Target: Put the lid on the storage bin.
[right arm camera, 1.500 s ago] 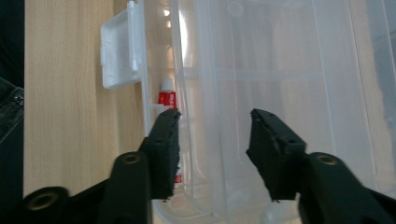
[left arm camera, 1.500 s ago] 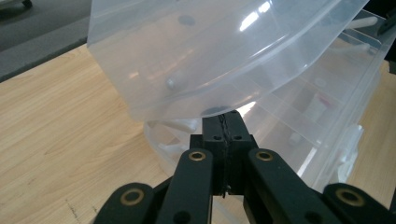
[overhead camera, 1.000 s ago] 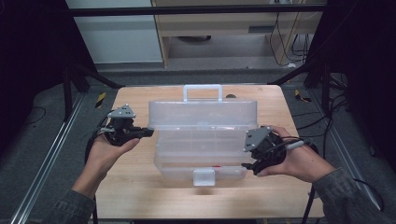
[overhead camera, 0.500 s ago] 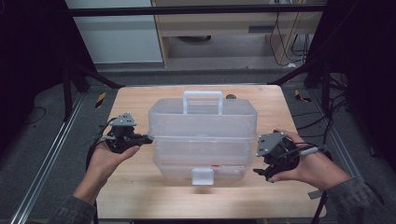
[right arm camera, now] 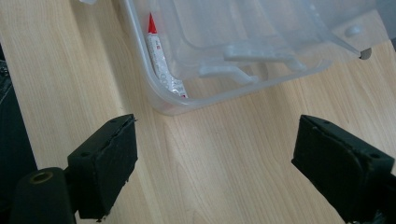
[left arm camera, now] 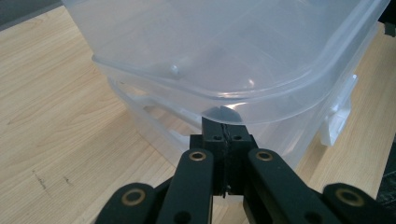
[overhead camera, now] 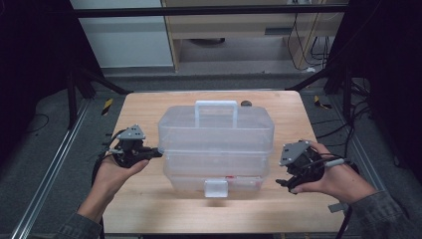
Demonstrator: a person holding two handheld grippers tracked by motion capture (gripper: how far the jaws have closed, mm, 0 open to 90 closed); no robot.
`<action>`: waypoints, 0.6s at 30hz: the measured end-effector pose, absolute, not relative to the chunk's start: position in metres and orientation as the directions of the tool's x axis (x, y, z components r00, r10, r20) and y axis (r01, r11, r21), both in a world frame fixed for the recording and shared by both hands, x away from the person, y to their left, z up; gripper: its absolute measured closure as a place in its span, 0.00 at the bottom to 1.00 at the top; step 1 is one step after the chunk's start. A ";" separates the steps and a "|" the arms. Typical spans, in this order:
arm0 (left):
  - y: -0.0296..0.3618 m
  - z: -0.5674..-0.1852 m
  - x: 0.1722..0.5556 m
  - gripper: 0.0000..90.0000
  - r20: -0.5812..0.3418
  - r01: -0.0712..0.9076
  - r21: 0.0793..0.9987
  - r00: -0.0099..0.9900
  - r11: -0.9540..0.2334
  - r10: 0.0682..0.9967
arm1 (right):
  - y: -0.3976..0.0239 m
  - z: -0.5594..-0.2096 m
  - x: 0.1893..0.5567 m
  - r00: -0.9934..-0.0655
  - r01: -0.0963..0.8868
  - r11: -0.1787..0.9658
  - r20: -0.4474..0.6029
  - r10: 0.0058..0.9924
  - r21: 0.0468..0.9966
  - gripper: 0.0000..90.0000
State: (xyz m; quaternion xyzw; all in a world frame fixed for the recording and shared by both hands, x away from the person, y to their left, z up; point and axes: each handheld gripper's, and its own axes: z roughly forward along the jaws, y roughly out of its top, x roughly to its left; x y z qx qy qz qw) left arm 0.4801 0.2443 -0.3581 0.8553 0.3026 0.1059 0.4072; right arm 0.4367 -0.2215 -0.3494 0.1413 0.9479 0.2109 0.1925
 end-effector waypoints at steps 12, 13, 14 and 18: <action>0.243 -0.366 0.475 1.00 -0.045 0.422 0.745 0.804 -0.517 0.593 | -0.236 -0.364 0.446 -0.865 0.241 0.855 -0.298 0.404 0.458 0.15; 0.243 -0.366 0.474 1.00 -0.044 0.421 0.745 0.805 -0.518 0.591 | -0.237 -0.365 0.447 -0.866 0.239 0.859 -0.300 0.399 0.454 0.15; 0.243 -0.366 0.474 1.00 -0.043 0.421 0.745 0.805 -0.518 0.592 | -0.237 -0.366 0.447 -0.865 0.242 0.857 -0.298 0.403 0.456 0.15; 0.243 -0.369 0.473 1.00 -0.043 0.419 0.742 0.809 -0.524 0.587 | -0.239 -0.368 0.447 -0.864 0.249 0.853 -0.292 0.409 0.459 0.15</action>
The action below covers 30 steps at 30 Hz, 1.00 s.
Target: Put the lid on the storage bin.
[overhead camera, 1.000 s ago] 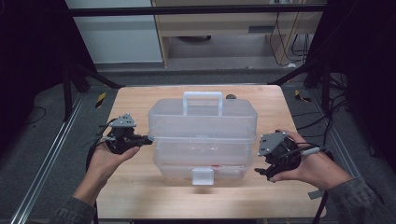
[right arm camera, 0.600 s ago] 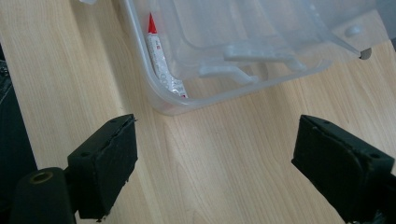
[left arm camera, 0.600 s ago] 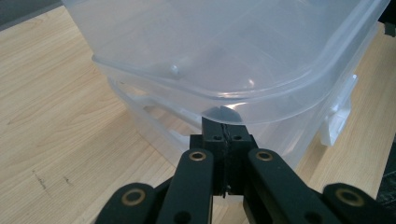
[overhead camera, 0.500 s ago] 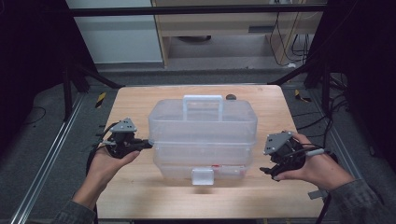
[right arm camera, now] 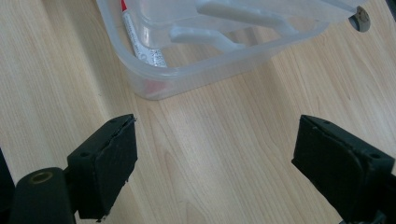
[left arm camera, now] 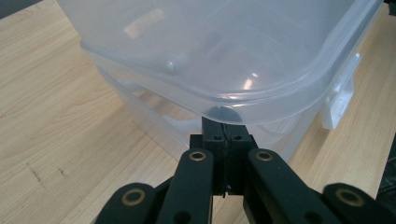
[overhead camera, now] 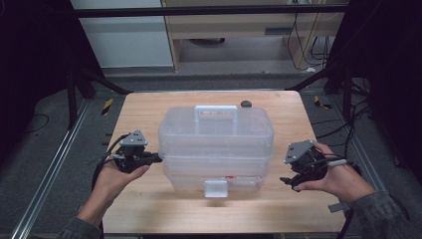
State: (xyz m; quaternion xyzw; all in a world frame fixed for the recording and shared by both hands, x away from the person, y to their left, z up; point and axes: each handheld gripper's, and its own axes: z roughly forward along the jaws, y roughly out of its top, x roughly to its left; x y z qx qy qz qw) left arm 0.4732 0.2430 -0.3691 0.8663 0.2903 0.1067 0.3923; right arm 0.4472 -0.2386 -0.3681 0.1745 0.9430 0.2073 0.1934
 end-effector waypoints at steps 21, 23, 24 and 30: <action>0.242 -0.381 0.466 1.00 -0.038 0.415 0.723 0.822 -0.552 0.569 | -0.240 -0.379 0.450 -0.862 0.266 0.846 -0.279 0.423 0.462 0.15; 0.242 -0.382 0.466 1.00 -0.038 0.415 0.722 0.823 -0.554 0.567 | -0.240 -0.380 0.450 -0.862 0.267 0.847 -0.279 0.423 0.461 0.15; 0.242 -0.383 0.466 1.00 -0.039 0.416 0.721 0.823 -0.554 0.567 | -0.240 -0.380 0.450 -0.862 0.268 0.846 -0.277 0.424 0.461 0.15; 0.242 -0.384 0.465 1.00 -0.039 0.415 0.718 0.825 -0.558 0.564 | -0.241 -0.381 0.450 -0.860 0.273 0.844 -0.276 0.429 0.461 0.15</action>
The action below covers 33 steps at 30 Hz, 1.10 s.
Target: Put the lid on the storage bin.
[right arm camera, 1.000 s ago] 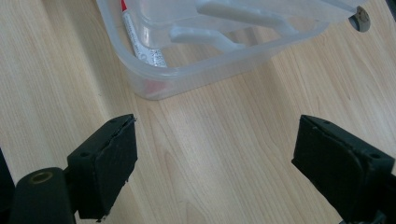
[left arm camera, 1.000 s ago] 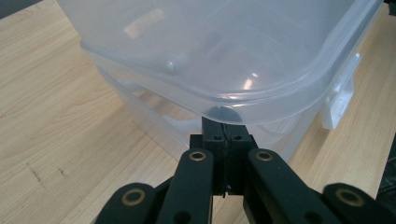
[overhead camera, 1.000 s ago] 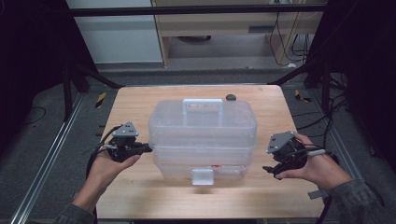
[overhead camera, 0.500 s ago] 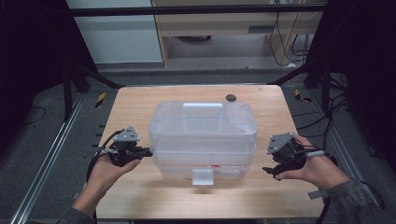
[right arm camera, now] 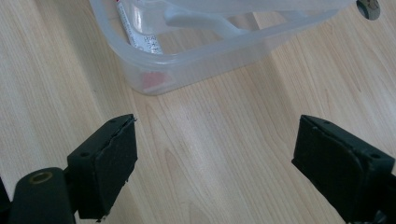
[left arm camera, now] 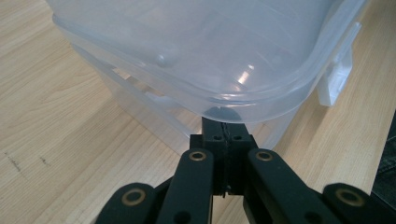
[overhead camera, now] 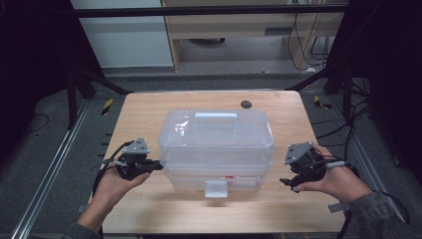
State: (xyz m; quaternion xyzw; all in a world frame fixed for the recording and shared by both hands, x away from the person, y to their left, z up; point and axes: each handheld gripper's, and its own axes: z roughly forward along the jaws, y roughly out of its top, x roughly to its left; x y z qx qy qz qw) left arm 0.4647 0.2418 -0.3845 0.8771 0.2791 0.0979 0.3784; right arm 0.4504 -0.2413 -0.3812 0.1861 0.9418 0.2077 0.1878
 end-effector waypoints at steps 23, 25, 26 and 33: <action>0.277 -0.394 0.471 1.00 0.060 0.464 0.687 0.731 -0.559 0.680 | -0.251 -0.390 0.460 -0.819 0.315 0.819 -0.298 0.490 0.479 0.14; 0.279 -0.396 0.475 1.00 0.056 0.474 0.684 0.724 -0.555 0.687 | -0.251 -0.393 0.463 -0.810 0.326 0.816 -0.304 0.502 0.478 0.15; 0.279 -0.397 0.477 1.00 0.059 0.477 0.683 0.720 -0.554 0.692 | -0.251 -0.394 0.465 -0.804 0.335 0.811 -0.304 0.511 0.479 0.15; 0.284 -0.411 0.505 1.00 0.058 0.521 0.668 0.676 -0.531 0.735 | -0.251 -0.405 0.488 -0.733 0.424 0.761 -0.308 0.607 0.491 0.16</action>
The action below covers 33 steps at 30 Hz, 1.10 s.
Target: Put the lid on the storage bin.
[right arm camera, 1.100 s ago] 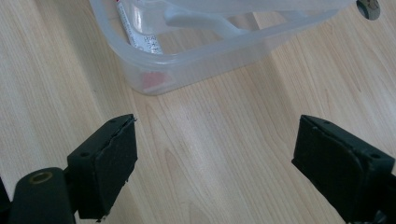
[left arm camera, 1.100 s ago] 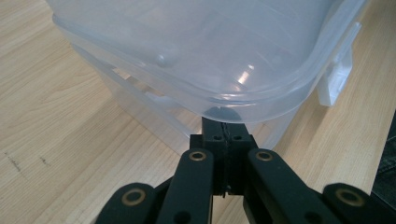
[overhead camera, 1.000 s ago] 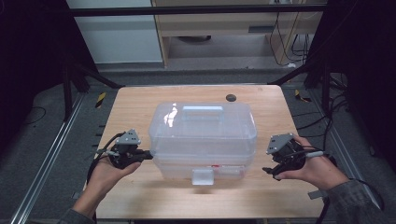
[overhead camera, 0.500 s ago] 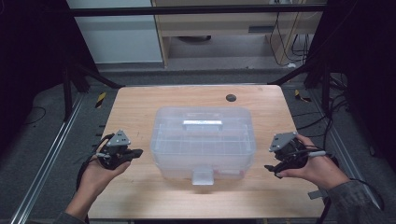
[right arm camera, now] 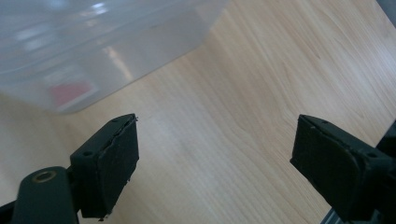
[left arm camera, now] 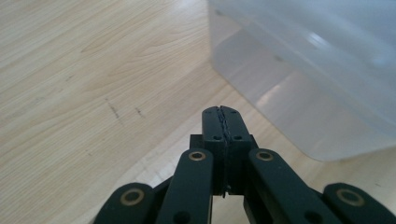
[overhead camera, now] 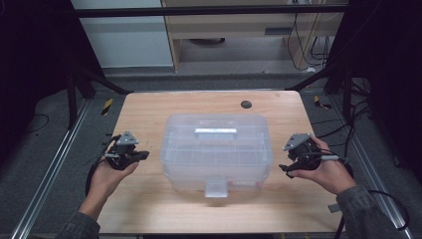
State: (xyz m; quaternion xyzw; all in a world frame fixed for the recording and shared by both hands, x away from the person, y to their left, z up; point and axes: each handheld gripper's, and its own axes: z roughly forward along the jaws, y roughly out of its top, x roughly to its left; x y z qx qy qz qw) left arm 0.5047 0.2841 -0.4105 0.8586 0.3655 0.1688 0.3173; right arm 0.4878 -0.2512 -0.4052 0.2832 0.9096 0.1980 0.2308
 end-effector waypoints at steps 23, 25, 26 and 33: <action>0.296 -0.459 0.546 0.74 0.050 0.616 0.653 0.546 -0.441 0.836 | -0.278 -0.467 0.545 -0.466 0.630 0.517 -0.250 0.848 0.579 0.20; 0.296 -0.460 0.547 0.62 0.046 0.614 0.662 0.539 -0.430 0.841 | -0.278 -0.471 0.547 -0.454 0.637 0.504 -0.244 0.857 0.584 0.17; 0.295 -0.462 0.549 0.54 0.058 0.614 0.666 0.524 -0.424 0.850 | -0.278 -0.473 0.547 -0.448 0.642 0.497 -0.240 0.861 0.584 0.17; 0.293 -0.474 0.554 0.26 0.043 0.625 0.678 0.491 -0.387 0.870 | -0.285 -0.483 0.549 -0.398 0.644 0.419 -0.187 0.898 0.640 0.17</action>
